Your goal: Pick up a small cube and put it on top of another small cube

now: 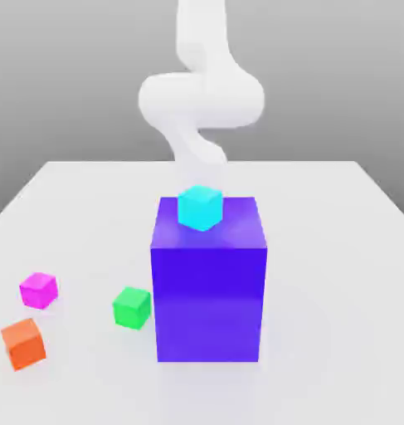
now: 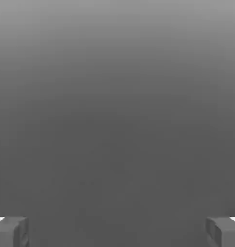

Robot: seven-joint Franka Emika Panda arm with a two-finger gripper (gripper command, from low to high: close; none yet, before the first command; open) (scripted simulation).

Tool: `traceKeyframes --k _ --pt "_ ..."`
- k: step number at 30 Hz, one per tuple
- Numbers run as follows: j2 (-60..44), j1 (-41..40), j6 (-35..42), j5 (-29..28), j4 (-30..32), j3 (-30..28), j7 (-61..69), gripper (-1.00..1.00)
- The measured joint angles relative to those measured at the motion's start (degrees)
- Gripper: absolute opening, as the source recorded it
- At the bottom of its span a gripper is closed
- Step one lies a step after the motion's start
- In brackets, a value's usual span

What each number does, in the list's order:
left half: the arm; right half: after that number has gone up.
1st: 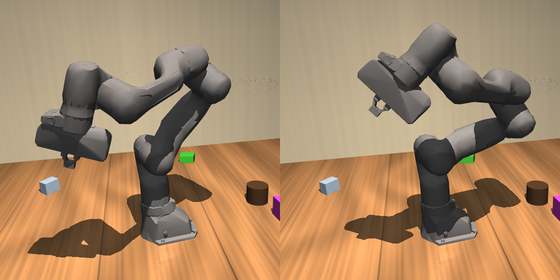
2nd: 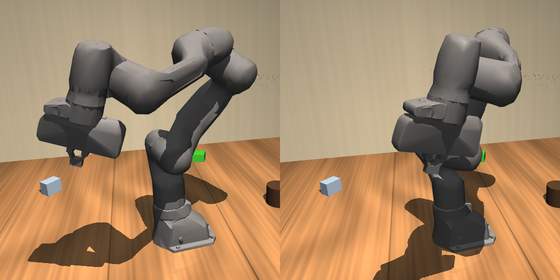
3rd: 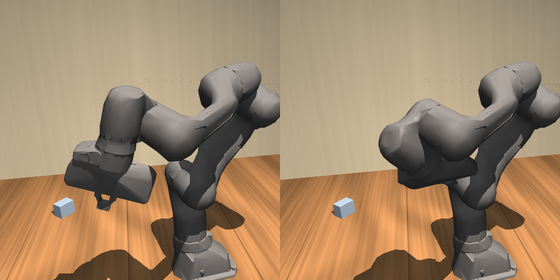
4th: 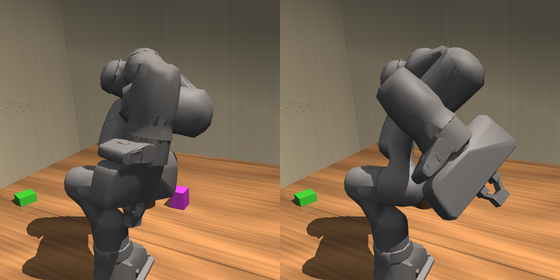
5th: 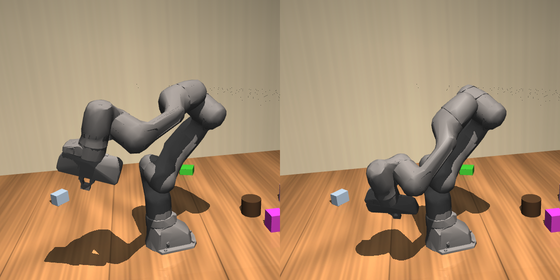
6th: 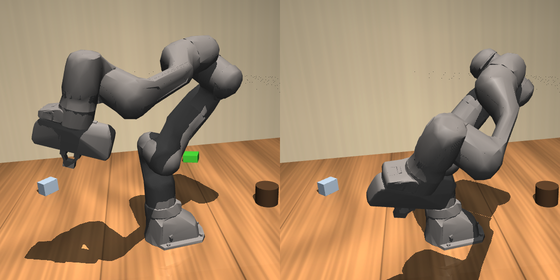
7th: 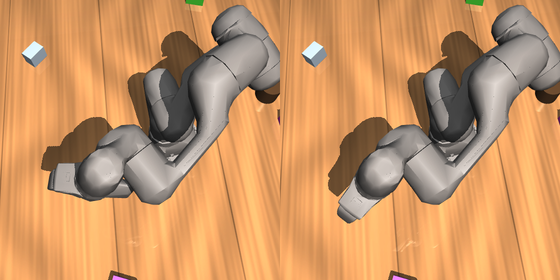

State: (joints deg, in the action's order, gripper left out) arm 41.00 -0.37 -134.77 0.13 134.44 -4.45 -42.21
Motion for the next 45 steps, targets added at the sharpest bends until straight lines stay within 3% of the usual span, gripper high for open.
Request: traceKeyframes --k 14,21,25,33,34,40,45 --pt "-29.37 -4.98 -17.97 5.32 15.57 -25.81 25.05 0.0" --pt "-44.36 -13.43 -26.6 10.55 23.14 -32.87 39.17 0.0" --pt "-50.26 -17.43 -30.13 18.26 22.88 -28.34 46.34 0.0" --pt "-60.14 -30.87 -36.58 34.58 19.82 -11.35 58.87 0.0" --pt "-60.8 -31.93 -37.05 35.57 19.62 -10.07 59.63 -1.0" --pt "-61.12 -32.5 -37.16 35.98 19.52 -9.41 59.93 -1.0" --pt "-56.52 -26.19 -34.17 28.42 20.99 -17.38 54.17 -1.0"
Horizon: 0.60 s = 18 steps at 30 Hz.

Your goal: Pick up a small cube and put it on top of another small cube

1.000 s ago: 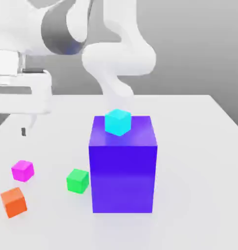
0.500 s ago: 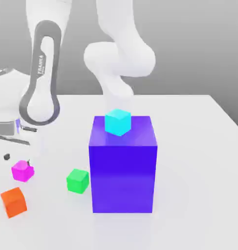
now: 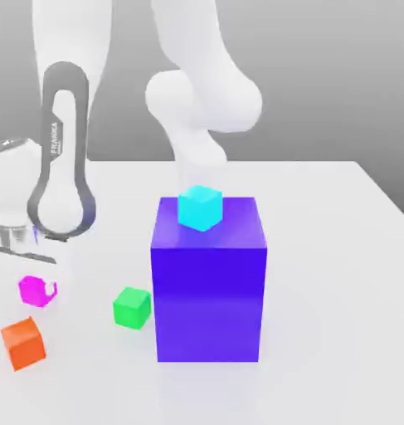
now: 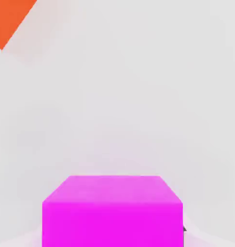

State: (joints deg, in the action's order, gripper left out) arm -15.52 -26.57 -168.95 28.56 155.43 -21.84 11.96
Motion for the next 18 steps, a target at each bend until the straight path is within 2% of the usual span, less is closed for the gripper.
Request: traceKeyframes --k 7,10,18 --pt "8.94 7.46 5.43 -16.28 2.81 -11.07 -12.3 -1.0" --pt "13.42 9.36 7.81 -22.79 4.66 -10.82 -10.28 -1.0" --pt "25.38 14.28 13.43 -36.01 10.77 -7.13 6.73 -1.0"
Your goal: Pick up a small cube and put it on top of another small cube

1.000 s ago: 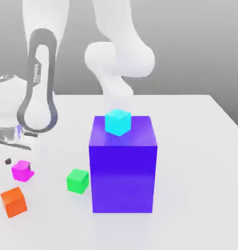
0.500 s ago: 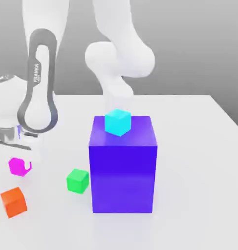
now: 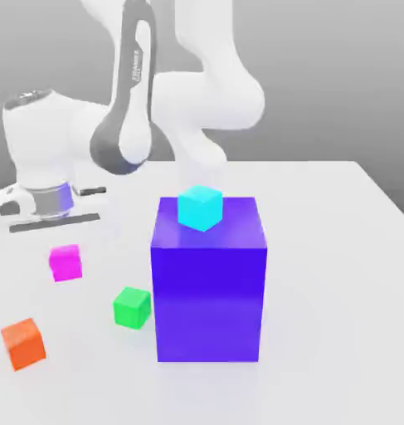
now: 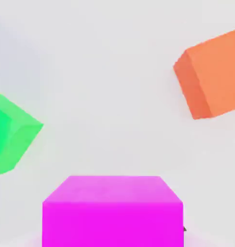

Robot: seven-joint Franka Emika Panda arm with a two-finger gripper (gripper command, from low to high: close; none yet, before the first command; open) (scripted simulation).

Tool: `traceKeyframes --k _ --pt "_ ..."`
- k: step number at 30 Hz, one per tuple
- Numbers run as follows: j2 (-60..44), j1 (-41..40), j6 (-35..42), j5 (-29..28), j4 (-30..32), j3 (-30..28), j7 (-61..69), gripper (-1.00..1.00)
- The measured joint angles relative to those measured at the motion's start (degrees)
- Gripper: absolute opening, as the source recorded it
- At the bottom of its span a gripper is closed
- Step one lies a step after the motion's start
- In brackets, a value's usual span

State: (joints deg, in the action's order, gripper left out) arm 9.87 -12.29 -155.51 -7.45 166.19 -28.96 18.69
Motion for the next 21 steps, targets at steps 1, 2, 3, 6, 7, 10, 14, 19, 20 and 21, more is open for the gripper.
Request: traceKeyframes --k 1,2,3,6,7,10,14,19,20,21 --pt "1.44 0.66 0.57 -1.41 0.82 0.58 2.34 -1.0" --pt "2.87 1.33 1.09 -2.8 1.65 1.17 4.69 -1.0" --pt "4.29 2.03 1.58 -4.17 2.5 1.75 7.05 -1.0" --pt "8.51 4.22 2.77 -8.27 5.09 3.43 14.08 -1.0" --pt "9.96 4.93 3.11 -9.69 5.98 4.03 16.41 -1.0" --pt "8.15 8.97 0.57 -7.74 6.87 2.69 21.33 -1.0" --pt "1.35 14.64 -5.8 -0.98 6.81 -0.54 26.27 -1.0" --pt "-7.37 17.35 -14.73 3.94 6.69 -1.93 29.59 1.0" --pt "-7.37 17.34 -14.72 3.94 6.69 -1.93 29.59 1.0" --pt "-7.37 17.34 -14.72 3.94 6.69 -1.93 29.59 1.0"
